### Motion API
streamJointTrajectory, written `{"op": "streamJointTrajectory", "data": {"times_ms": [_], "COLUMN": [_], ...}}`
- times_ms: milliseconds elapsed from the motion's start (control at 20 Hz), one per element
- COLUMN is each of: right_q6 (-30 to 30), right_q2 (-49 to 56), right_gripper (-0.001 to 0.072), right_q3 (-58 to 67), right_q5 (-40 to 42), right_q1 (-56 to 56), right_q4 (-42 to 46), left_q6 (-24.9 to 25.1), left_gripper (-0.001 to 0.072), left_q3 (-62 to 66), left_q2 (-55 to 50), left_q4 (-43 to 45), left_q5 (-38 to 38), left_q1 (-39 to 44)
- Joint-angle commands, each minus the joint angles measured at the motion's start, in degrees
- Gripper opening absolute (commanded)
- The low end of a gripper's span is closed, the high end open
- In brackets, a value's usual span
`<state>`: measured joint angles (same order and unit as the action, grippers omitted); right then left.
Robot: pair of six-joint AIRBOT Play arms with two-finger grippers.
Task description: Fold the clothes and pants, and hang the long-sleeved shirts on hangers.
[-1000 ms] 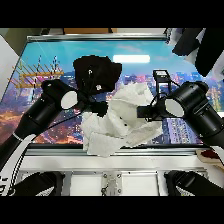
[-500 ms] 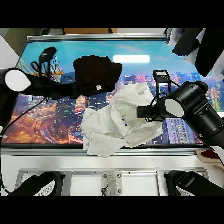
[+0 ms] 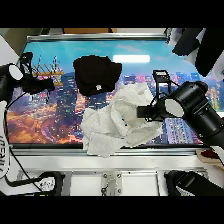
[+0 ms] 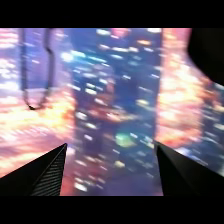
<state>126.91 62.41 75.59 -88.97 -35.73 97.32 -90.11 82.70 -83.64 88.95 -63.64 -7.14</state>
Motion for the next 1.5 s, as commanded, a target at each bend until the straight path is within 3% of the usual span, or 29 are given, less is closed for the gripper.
{"op": "streamJointTrajectory", "data": {"times_ms": [0, 250, 550, 1450], "right_q6": [-0.02, -0.02, -0.02, -0.02], "right_q2": [0.04, 0.2, 0.28, 0.48], "right_gripper": [0.0018, 0.0018, 0.0018, 0.0019], "right_q3": [-0.02, -0.02, -0.02, -0.02], "right_q5": [0.02, 0.0, 0.0, 0.0], "right_q1": [-0.07, -0.07, -0.07, -0.07], "right_q4": [-0.02, 0.0, -0.02, -0.02], "left_q6": [-1.36, -1.4, -1.42, -4.26], "left_gripper": [0.0581, 0.0581, 0.058, 0.0549], "left_q3": [5.11, 11.54, 19.21, 19.67], "left_q2": [-8.96, -21.16, -30.75, -33.33], "left_q4": [12.24, 18.75, 19.04, 19.54], "left_q5": [5.46, 9.29, 7.39, 7.76], "left_q1": [-0.83, -0.83, 0.42, -0.35]}}
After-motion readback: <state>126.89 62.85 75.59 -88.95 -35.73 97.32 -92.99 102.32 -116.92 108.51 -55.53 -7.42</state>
